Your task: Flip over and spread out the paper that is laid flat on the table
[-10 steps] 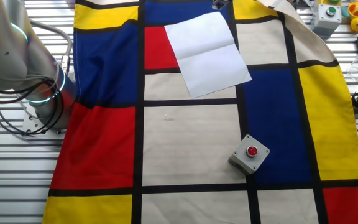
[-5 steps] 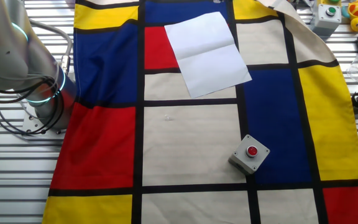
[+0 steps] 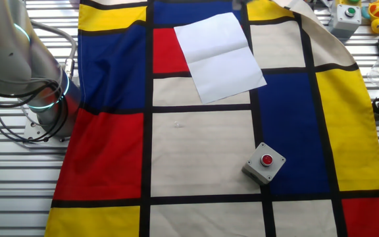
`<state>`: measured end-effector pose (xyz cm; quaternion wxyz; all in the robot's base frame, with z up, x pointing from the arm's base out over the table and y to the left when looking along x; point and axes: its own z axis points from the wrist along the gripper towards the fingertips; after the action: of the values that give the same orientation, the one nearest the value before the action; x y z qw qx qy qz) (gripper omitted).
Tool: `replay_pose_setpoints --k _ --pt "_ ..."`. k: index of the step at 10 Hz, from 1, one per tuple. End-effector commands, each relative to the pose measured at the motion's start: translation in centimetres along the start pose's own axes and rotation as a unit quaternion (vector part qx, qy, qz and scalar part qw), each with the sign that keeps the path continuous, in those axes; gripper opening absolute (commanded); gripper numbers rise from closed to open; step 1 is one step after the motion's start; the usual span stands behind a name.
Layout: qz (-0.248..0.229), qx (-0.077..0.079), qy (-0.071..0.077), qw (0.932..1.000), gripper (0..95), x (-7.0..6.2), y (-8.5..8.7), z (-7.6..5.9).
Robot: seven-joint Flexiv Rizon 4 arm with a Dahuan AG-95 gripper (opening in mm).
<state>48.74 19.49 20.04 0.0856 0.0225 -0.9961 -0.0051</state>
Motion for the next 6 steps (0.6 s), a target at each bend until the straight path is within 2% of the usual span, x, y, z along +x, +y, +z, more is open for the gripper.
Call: replay_pose_setpoints --k 1,2,3,5,6 --pt "-0.025 -0.006 -0.002 0.9997 0.0 0.0 -2.9 0.2" --pt "-0.036 -0.011 -0.001 0.9993 0.0 -0.3 -4.8 0.5" --pt "-0.037 -0.02 -0.001 0.9991 0.0 -0.5 -5.6 0.5" --pt "-0.046 -0.024 0.001 0.9987 0.0 -0.4 -7.6 0.6" --pt "-0.047 -0.032 0.002 0.9984 0.0 -0.3 -8.2 0.7"
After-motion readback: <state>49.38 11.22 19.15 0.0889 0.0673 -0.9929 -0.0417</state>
